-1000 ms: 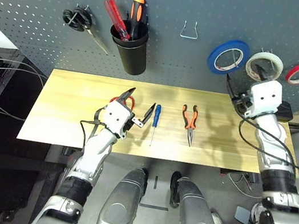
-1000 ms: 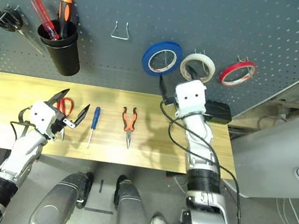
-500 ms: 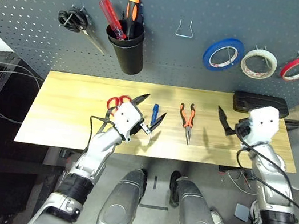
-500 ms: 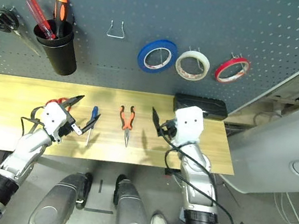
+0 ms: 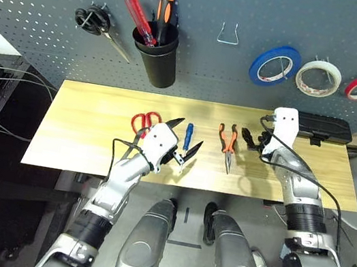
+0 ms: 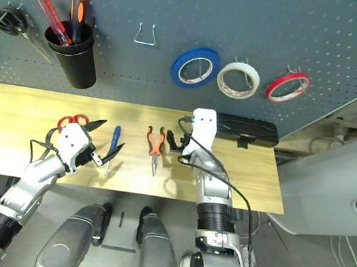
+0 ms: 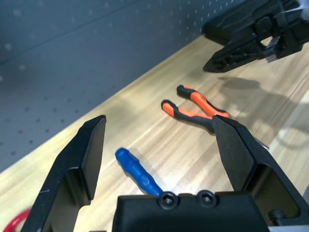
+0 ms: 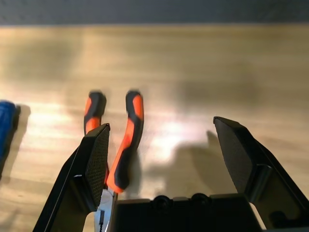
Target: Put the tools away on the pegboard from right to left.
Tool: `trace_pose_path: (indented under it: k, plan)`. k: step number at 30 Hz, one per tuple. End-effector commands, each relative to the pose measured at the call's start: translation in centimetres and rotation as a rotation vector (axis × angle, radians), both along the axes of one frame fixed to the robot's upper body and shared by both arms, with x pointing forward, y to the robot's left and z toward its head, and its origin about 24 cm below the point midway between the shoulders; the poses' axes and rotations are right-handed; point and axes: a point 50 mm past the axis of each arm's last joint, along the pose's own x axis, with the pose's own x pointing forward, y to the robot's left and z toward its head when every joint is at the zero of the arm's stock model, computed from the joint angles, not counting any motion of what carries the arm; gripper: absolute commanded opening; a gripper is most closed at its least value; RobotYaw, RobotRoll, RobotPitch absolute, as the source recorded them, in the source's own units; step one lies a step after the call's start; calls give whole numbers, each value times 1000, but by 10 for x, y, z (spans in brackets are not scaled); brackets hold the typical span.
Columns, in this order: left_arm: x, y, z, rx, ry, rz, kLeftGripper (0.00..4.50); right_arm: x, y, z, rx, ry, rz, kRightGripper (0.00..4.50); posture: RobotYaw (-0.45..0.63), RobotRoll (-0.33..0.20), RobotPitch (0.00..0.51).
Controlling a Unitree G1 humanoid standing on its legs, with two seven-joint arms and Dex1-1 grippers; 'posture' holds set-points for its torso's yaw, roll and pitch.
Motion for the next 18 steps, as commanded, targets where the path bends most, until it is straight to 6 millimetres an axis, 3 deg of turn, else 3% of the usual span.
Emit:
trace_pose_path:
  k: [1,14,18]
  plan:
    - [-9,-7,-12,52,75,-15,4500,-2,5,-14,5,93,-7,4447,148,0,402]
    - [-15,-17,-15,33,142,-5,4500,8,18,-13,-35,123,10,4447,164,0,464]
    - [-18,-19,-15,18,143,-2,4500,10,19,-12,-38,118,2,3488,169,0,469]
